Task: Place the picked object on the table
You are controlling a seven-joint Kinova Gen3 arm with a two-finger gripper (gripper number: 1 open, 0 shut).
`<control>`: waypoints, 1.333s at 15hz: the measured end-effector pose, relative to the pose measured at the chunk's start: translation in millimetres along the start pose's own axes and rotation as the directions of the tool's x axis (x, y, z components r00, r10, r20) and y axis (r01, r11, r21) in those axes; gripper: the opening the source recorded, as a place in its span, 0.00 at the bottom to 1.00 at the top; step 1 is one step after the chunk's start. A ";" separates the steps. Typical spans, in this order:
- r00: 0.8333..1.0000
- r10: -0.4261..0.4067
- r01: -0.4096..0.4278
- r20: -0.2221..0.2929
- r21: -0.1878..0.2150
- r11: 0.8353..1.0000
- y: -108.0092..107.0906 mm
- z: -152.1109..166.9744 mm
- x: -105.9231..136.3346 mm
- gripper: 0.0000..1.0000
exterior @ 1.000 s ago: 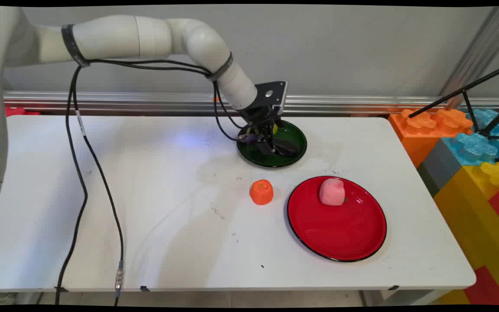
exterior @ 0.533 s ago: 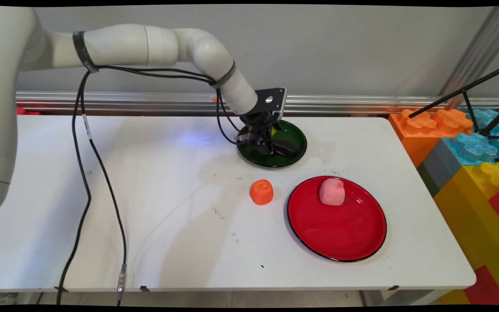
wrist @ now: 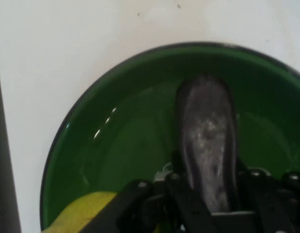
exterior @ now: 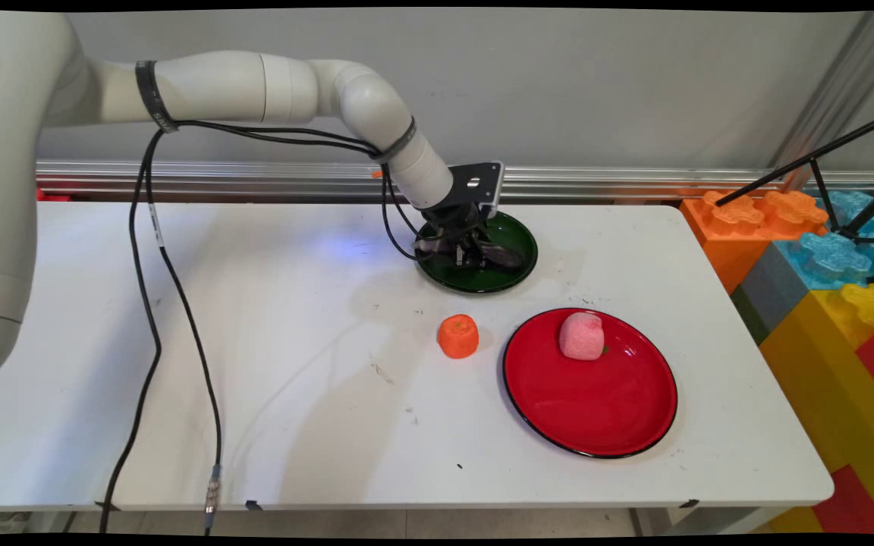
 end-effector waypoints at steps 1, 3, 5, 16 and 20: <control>1.000 0.000 0.000 0.000 0.000 1.000 0.6 -1.2 1.0 0.00; 1.000 0.001 -0.001 -0.001 0.002 1.000 1.2 -5.1 3.7 0.00; 1.000 0.001 -0.001 -0.004 0.008 1.000 0.6 -12.6 6.2 0.00; 0.996 -0.035 0.037 -0.077 0.024 0.999 8.9 -105.4 41.5 0.00; 0.991 -0.080 0.079 -0.111 -0.013 0.997 31.5 -143.1 55.5 0.00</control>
